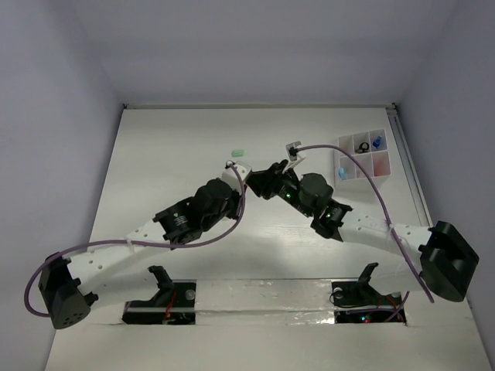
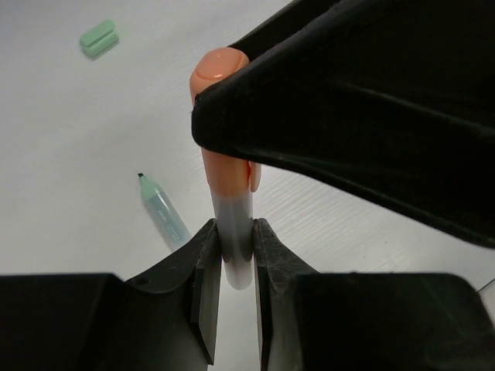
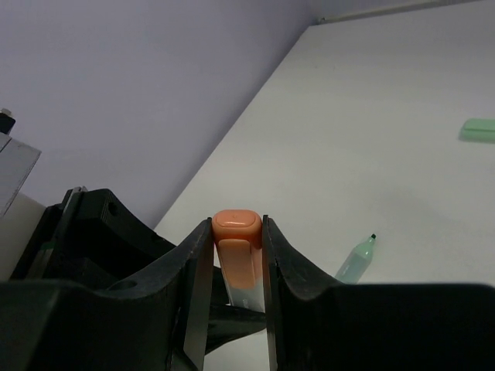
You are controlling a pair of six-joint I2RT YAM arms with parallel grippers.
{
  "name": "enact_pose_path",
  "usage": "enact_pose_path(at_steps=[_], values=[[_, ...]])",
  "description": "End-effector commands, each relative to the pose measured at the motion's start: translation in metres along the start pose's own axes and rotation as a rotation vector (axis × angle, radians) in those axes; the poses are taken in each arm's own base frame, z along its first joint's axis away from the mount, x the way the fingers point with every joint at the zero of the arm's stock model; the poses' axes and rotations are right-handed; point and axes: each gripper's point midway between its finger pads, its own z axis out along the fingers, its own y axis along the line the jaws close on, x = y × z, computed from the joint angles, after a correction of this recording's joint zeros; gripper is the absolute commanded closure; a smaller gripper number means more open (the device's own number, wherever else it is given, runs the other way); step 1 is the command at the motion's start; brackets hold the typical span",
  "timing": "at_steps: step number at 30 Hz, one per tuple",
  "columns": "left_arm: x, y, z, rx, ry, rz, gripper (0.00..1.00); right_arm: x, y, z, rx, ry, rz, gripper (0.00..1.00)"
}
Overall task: Sort the stationery into containers
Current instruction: Close the pen cap on the pen.
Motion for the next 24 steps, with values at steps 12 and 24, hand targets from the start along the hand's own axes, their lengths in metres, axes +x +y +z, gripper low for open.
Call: enact_pose_path(at_steps=[12, 24], values=[[-0.265, -0.024, -0.088, 0.171, -0.81, -0.231, 1.0, 0.197, -0.04, -0.078, 0.177, 0.644, 0.077, 1.0], [-0.07, -0.043, -0.034, 0.318, -0.404, -0.297, 0.25, -0.119, -0.135, -0.014, 0.513, -0.047, -0.074, 1.0]])
